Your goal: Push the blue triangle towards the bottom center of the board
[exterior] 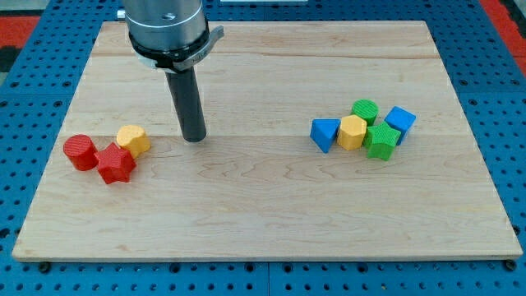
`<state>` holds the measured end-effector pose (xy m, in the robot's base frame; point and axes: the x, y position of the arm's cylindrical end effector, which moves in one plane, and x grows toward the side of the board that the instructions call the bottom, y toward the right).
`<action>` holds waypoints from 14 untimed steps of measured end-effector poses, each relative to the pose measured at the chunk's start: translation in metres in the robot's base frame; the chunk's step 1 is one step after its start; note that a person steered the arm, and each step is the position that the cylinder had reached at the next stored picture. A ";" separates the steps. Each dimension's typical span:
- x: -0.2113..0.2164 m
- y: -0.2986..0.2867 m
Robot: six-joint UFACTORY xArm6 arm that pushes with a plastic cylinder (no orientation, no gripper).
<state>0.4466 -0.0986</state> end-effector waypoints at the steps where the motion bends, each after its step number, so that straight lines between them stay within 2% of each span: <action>1: 0.017 0.046; 2: 0.042 0.108; 3: 0.107 0.159; 4: 0.119 0.243; 7: 0.121 0.269; 8: 0.095 0.294; 9: 0.076 0.214; 10: 0.059 0.242; 11: 0.052 0.296; 13: -0.020 0.225; 14: -0.048 0.212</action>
<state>0.3988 0.1138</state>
